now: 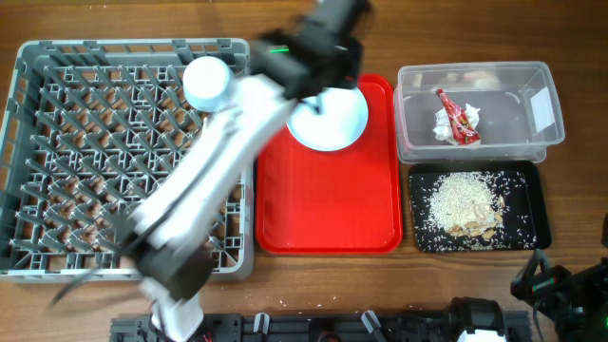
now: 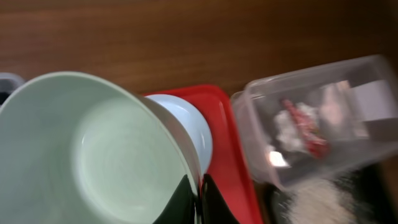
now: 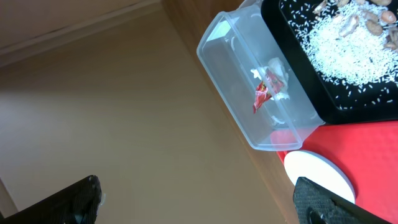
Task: Sort waste into correct bins and load items into the dishwasher rack
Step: 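Carry the light blue bowl to the rack and set it down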
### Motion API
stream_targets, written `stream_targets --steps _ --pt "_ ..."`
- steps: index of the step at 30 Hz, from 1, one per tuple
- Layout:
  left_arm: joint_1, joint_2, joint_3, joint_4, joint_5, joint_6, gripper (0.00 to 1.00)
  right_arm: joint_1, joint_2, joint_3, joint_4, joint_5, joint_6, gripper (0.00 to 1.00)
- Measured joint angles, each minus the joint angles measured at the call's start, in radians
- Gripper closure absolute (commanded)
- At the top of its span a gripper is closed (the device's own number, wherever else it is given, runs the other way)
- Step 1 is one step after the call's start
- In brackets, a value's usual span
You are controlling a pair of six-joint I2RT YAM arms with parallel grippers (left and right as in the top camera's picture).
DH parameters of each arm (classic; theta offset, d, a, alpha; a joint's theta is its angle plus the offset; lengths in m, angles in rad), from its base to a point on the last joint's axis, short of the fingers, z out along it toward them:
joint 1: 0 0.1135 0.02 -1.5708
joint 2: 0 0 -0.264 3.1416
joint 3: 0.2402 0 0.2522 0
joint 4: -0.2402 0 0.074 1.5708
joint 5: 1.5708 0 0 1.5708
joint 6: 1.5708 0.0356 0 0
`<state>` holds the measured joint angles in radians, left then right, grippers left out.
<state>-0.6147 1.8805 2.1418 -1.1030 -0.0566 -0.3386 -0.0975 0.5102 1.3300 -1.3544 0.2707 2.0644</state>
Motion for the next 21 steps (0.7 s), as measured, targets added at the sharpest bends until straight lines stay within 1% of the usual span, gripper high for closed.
stream_targets --steps 2,3,5,6,7,9,11,13,17,19,21 --pt "0.064 -0.129 0.03 -0.087 0.068 0.001 0.96 0.0 0.0 0.0 0.0 0.0 0.0 0.0" --pt "0.101 -0.167 0.037 -0.129 0.103 0.005 0.96 0.0 0.0 0.0 0.0 0.0 0.0 0.0" --pt "0.198 -0.219 0.044 -0.219 0.204 0.028 0.96 0.0 0.0 0.0 0.0 0.0 0.0 0.0" --pt "0.261 -0.225 0.047 -0.27 0.287 0.061 0.96 0.0 0.0 0.0 0.0 0.0 0.0 0.0" --pt "0.298 -0.222 0.045 -0.309 0.338 0.085 0.96 0.0 0.0 0.0 0.0 0.0 0.0 0.0" --pt "0.396 -0.178 0.025 -0.399 0.494 0.176 0.96 0.0 0.0 0.0 0.0 0.0 0.0 0.0" --pt "0.459 -0.127 -0.015 -0.448 0.615 0.261 0.96 0.0 0.0 0.0 0.0 0.0 0.0 0.0" --pt "0.544 -0.063 -0.096 -0.511 0.795 0.394 0.96 0.0 0.0 0.0 0.0 0.0 0.0 0.0" --pt "0.685 -0.019 -0.277 -0.522 1.059 0.582 0.96 0.0 0.0 0.0 0.0 0.0 0.0 0.0" --pt "0.746 -0.021 -0.373 -0.501 1.15 0.641 0.96 0.0 0.0 0.0 0.0 0.0 0.0 0.0" --pt "0.793 -0.022 -0.47 -0.463 1.205 0.676 0.96 0.0 0.0 0.0 0.0 0.0 0.0 0.0"
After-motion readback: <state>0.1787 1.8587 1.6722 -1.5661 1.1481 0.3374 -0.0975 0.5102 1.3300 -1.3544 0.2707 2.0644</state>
